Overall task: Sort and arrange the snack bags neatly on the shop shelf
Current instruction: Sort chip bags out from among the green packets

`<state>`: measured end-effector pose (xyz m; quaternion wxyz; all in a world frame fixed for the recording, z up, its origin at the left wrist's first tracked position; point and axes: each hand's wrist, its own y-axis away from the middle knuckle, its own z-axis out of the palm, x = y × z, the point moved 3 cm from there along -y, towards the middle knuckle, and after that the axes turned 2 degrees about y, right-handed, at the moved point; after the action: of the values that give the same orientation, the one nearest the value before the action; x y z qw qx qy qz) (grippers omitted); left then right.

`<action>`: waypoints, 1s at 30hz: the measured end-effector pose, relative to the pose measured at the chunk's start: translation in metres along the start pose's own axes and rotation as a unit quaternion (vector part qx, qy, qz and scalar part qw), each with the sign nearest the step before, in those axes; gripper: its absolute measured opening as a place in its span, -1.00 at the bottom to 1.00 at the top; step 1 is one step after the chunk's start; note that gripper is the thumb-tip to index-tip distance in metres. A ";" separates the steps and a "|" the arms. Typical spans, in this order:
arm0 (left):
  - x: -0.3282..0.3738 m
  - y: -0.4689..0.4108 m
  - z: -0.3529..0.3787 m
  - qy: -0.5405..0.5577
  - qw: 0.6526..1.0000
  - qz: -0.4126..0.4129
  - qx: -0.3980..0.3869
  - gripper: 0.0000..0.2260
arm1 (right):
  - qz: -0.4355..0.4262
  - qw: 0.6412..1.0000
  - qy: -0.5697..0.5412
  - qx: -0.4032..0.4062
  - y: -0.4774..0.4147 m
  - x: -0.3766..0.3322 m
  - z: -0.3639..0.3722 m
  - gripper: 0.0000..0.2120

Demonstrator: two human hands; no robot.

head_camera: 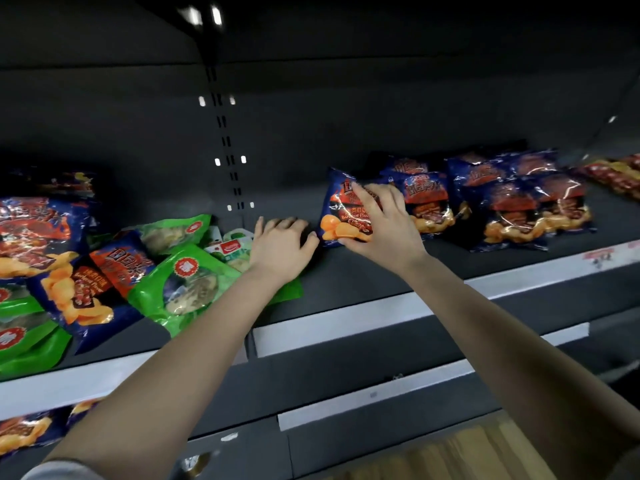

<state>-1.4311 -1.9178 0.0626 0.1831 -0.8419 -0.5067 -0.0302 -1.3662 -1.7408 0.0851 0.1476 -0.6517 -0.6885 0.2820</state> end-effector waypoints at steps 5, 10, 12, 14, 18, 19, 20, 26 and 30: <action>0.034 -0.007 0.016 -0.004 0.999 0.040 -0.030 -0.62 | 0.017 1.000 0.012 0.014 0.019 0.030 -0.018 -0.21; 0.060 -0.012 0.030 -0.011 0.996 0.061 -0.064 -0.61 | 0.032 0.998 0.042 0.030 0.038 0.054 -0.029 -0.23; 0.066 -0.013 0.036 -0.012 0.995 0.064 -0.076 -0.61 | 0.044 0.997 0.055 0.018 0.044 0.063 -0.032 -0.22; 0.070 -0.014 0.042 -0.015 0.994 0.066 -0.088 -0.60 | 0.063 0.995 0.072 -0.004 0.051 0.072 -0.035 -0.22; 0.075 -0.013 0.053 -0.021 0.993 0.064 -0.101 -0.61 | 0.092 0.987 0.118 -0.057 0.060 0.089 -0.036 -0.21; 0.076 -0.012 0.055 -0.023 0.993 0.065 -0.098 -0.61 | 0.101 0.985 0.125 -0.069 0.061 0.092 -0.036 -0.20; 0.077 -0.011 0.056 -0.023 0.993 0.067 -0.093 -0.60 | 0.110 0.983 0.127 -0.078 0.062 0.095 -0.035 -0.19; 0.076 -0.009 0.059 -0.009 0.995 0.064 -0.078 -0.61 | 0.138 0.979 0.115 -0.093 0.062 0.101 -0.025 -0.11; 0.074 -0.008 0.061 0.007 0.996 0.052 -0.073 -0.61 | 0.142 0.979 0.109 -0.093 0.063 0.104 -0.020 -0.05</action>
<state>-1.4106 -1.8315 0.0251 0.1260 -0.8783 -0.4569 -0.0636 -1.3144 -1.6351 0.0478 0.1194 -0.7807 -0.5915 0.1621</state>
